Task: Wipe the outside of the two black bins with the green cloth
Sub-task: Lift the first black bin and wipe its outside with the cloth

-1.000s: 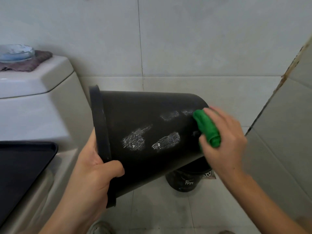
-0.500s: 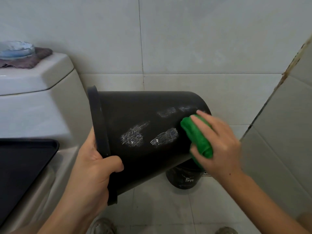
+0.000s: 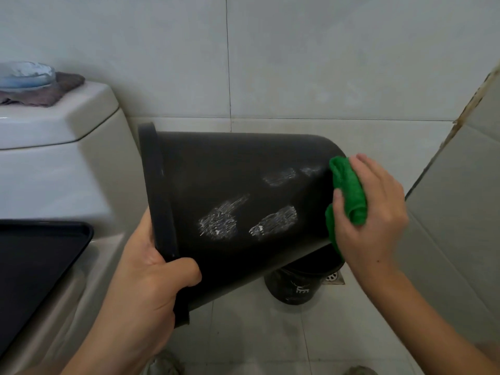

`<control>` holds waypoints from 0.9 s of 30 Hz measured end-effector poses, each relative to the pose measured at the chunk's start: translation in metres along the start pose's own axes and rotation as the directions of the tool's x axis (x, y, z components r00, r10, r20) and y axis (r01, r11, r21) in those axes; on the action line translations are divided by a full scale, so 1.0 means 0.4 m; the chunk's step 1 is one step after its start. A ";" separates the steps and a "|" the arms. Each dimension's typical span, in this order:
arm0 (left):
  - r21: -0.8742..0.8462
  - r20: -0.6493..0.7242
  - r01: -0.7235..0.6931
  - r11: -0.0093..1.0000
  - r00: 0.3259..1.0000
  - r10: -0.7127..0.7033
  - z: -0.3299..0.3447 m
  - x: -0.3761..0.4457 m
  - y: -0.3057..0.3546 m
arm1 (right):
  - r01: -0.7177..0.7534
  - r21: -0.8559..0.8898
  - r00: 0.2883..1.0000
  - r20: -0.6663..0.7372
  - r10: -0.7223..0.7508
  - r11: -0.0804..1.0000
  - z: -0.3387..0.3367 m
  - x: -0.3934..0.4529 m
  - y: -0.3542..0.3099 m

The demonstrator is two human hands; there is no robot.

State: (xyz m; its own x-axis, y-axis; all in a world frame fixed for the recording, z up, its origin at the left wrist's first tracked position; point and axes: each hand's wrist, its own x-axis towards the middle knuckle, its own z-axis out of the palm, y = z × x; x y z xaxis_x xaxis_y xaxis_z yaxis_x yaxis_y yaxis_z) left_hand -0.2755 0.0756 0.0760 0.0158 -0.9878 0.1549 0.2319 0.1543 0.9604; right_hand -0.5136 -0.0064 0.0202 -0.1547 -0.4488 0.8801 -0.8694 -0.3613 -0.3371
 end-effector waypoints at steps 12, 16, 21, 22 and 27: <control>0.009 0.002 0.013 1.000 1.000 -0.013 0.008 -0.013 0.006 | -0.152 0.082 0.988 0.032 0.149 0.985 -0.005 0.029 0.016; 0.053 0.016 -0.012 0.999 1.000 0.012 0.016 -0.009 -0.009 | 0.032 0.050 0.994 0.105 -0.037 0.998 -0.003 -0.041 -0.044; 0.088 0.010 -0.013 0.996 1.000 0.012 0.011 -0.013 -0.015 | -0.066 0.113 0.985 0.168 0.046 0.991 -0.006 0.024 0.007; 0.108 0.019 -0.014 0.994 1.000 0.012 0.013 -0.016 -0.016 | -0.199 0.126 0.970 0.163 0.178 0.972 -0.010 0.048 0.027; 0.168 0.043 -0.022 0.986 0.999 0.015 0.021 -0.015 -0.023 | -0.091 0.094 0.968 0.244 0.065 0.991 -0.021 0.012 -0.024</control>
State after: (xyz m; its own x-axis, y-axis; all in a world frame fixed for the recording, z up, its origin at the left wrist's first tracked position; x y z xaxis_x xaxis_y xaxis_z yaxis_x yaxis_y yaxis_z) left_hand -0.2860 0.0805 0.0683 -0.0224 -0.9835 0.1795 0.0648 0.1777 0.9819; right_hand -0.5097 0.0018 0.0305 -0.0919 -0.6571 0.7481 -0.8037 -0.3946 -0.4454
